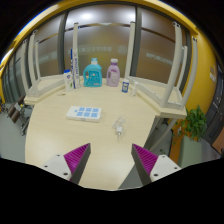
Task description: Unplug charger
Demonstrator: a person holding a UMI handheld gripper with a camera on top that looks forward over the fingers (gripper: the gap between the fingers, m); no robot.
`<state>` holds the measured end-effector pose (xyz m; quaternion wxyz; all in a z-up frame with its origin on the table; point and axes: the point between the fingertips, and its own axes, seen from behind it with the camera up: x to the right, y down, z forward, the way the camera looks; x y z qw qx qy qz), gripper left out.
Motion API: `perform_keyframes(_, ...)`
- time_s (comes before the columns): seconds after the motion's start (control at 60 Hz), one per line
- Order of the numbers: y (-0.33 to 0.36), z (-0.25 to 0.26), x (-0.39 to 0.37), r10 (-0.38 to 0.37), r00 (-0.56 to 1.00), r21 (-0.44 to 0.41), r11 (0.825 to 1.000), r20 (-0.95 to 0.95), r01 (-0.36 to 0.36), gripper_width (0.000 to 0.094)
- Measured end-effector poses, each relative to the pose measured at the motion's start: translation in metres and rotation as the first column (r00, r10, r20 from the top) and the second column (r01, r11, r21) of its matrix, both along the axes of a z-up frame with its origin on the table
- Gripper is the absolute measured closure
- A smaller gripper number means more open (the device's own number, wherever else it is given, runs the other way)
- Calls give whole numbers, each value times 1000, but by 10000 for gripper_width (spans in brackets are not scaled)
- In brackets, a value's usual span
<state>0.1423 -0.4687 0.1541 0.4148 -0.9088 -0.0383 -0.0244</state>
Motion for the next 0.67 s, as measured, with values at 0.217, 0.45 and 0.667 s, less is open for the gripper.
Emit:
perform_keyframes(0.217, -75, 58, -8, -34, 999, 69, 997, 20, 33, 82)
perform_keyframes(0.45, -106, 89, -20, -51, 998, 138, 989, 31, 47, 83)
perform_keyframes(0.667, -109, 100, -26, -76, 997, 159, 985, 18, 72, 85)
